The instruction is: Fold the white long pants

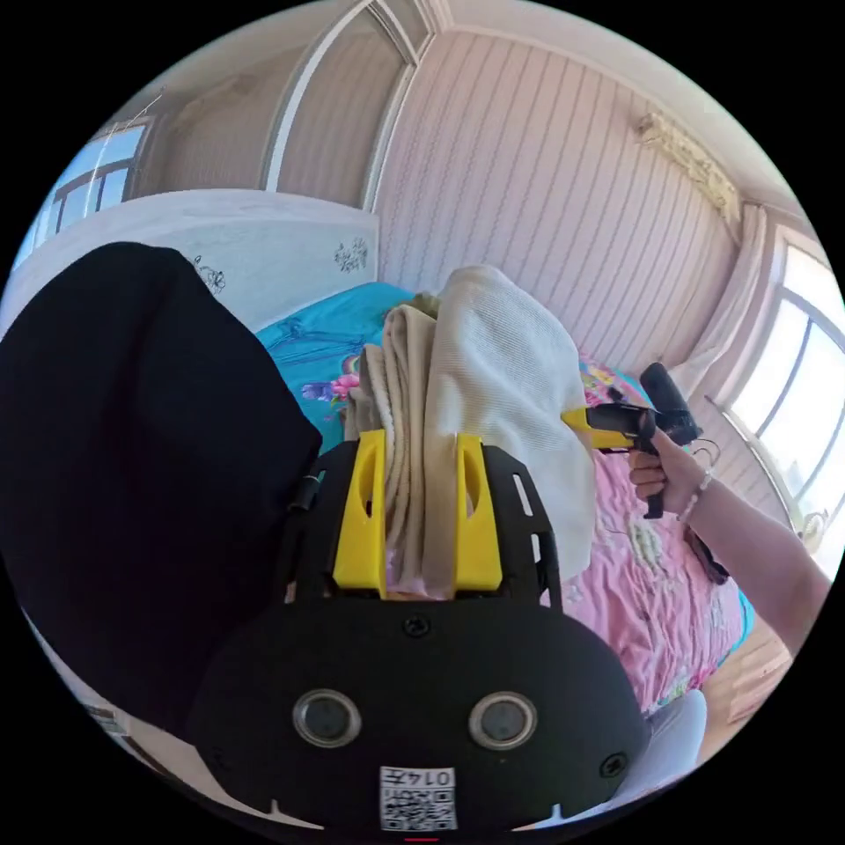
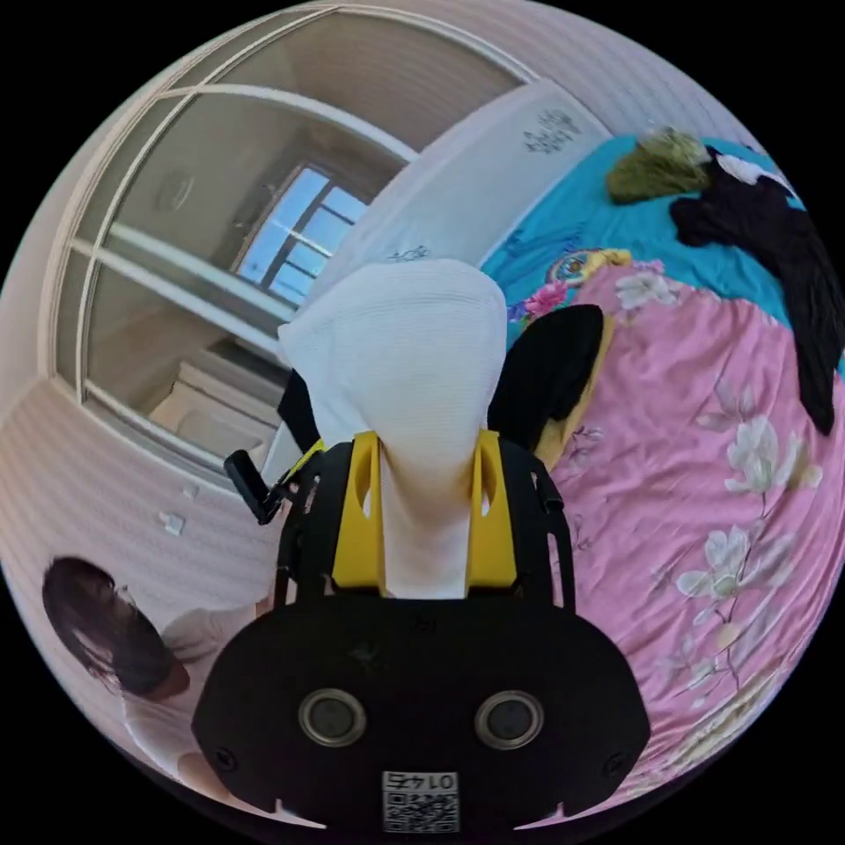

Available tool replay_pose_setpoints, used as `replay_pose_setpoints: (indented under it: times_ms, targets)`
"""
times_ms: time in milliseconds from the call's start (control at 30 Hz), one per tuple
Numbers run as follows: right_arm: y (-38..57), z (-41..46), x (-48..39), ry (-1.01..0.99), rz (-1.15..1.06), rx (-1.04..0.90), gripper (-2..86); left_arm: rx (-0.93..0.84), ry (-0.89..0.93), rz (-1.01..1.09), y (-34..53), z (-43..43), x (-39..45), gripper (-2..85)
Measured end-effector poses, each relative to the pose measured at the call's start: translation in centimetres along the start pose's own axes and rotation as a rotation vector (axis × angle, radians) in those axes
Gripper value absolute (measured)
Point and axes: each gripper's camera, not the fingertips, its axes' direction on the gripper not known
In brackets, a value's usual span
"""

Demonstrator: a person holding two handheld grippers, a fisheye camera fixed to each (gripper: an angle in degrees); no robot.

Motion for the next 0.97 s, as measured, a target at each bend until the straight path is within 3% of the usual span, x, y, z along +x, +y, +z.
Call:
replay_pose_setpoints:
  times_ms: [100, 133, 333, 500, 600, 833, 967]
  targets:
    - [0.2, 4.1, 5.3, 0.155, 0.186, -0.036, 15.6, -0.329, -0.198, 0.081, -0.9, 10.1, 1.8, 10.5]
    - [0.7, 5.3, 6.1, 0.153, 0.162, -0.031, 14.6, -0.342, -0.218, 0.096, -0.8, 10.8, 2.3, 10.8]
    - [4.6, 3.9, 6.0, 0.238, -0.081, -0.073, 11.4, -0.167, -0.147, 0.183, 1.6, 8.6, 7.4, 10.4]
    - [17.6, -5.3, 4.9, 0.038, -0.289, 0.025, 8.2, -0.028, 0.082, 0.279, 8.5, 0.1, 14.0, 8.6]
    - [29.7, -11.6, 5.6, 0.241, -0.241, 0.065, 7.8, 0.000, 0.211, 0.315, 12.9, -3.4, 18.8, 0.6]
    - [57.5, -25.8, 8.3, 0.772, 0.149, 0.252, 9.4, -0.028, 0.376, 0.504, 17.8, -4.5, 35.5, -0.8]
    - [65.4, -30.3, 8.6, 0.928, 0.208, 0.339, 12.4, -0.033, 0.540, 0.641, 17.0, -2.8, 48.6, -0.3]
